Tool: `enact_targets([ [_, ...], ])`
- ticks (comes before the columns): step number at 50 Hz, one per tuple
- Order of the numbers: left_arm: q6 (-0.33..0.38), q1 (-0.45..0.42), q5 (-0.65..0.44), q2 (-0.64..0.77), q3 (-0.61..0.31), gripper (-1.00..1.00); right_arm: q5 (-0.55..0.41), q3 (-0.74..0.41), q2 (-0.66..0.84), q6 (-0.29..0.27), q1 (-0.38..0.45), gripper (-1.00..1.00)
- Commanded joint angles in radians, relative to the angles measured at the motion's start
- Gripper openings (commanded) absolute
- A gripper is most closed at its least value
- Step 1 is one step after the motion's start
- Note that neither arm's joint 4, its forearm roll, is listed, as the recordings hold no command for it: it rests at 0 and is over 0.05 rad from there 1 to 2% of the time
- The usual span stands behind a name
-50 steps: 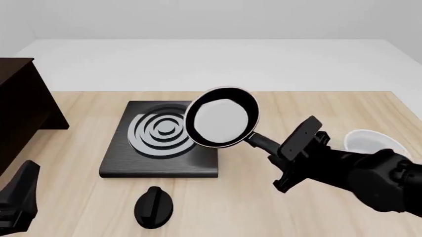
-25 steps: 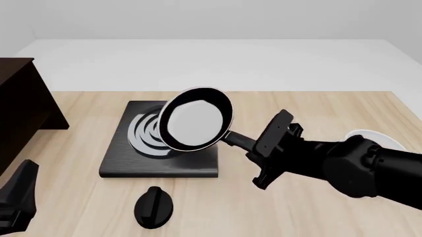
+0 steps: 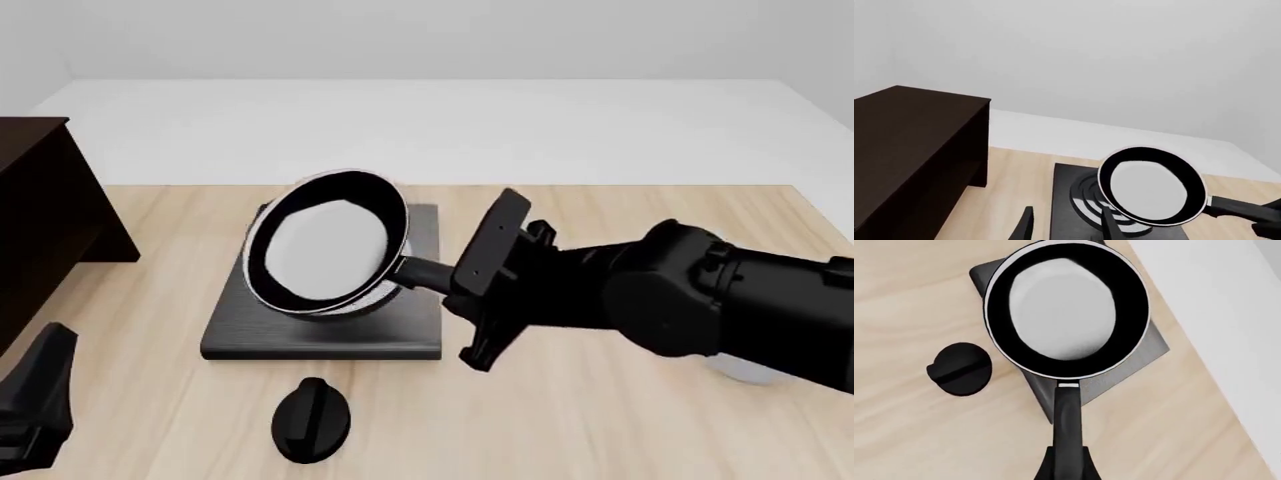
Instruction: Put the frying pan under the cabinet shelf.
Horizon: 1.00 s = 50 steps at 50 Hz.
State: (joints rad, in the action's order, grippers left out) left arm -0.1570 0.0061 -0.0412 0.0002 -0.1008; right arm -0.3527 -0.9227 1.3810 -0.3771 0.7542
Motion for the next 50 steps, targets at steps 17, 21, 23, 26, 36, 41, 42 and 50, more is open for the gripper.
enact_targets([
  [17,-0.013,0.015,0.01,0.0,0.008,1.0,-0.135,-0.148,-0.014,0.204,0.144,-1.0],
  [21,-0.014,0.018,0.008,0.0,0.006,1.0,-0.129,-0.157,-0.011,0.219,0.146,-1.0],
  [23,-0.014,0.017,0.007,0.0,0.005,1.0,-0.125,-0.164,-0.008,0.226,0.142,-1.0],
  [26,-0.014,0.018,0.007,0.0,0.006,1.0,-0.114,-0.171,0.012,0.217,0.129,-1.0],
  [36,-0.017,0.019,0.006,0.0,0.006,1.0,-0.087,-0.175,0.044,0.24,0.176,-1.0],
  [41,-0.017,0.02,0.006,0.0,0.006,1.0,-0.079,-0.18,0.062,0.246,0.194,-1.0],
  [42,-0.016,0.021,0.007,0.0,0.008,1.0,-0.075,-0.18,0.069,0.247,0.201,-1.0],
  [50,-0.018,0.023,0.009,0.0,0.009,1.0,-0.051,-0.193,0.112,0.254,0.229,-1.0],
])
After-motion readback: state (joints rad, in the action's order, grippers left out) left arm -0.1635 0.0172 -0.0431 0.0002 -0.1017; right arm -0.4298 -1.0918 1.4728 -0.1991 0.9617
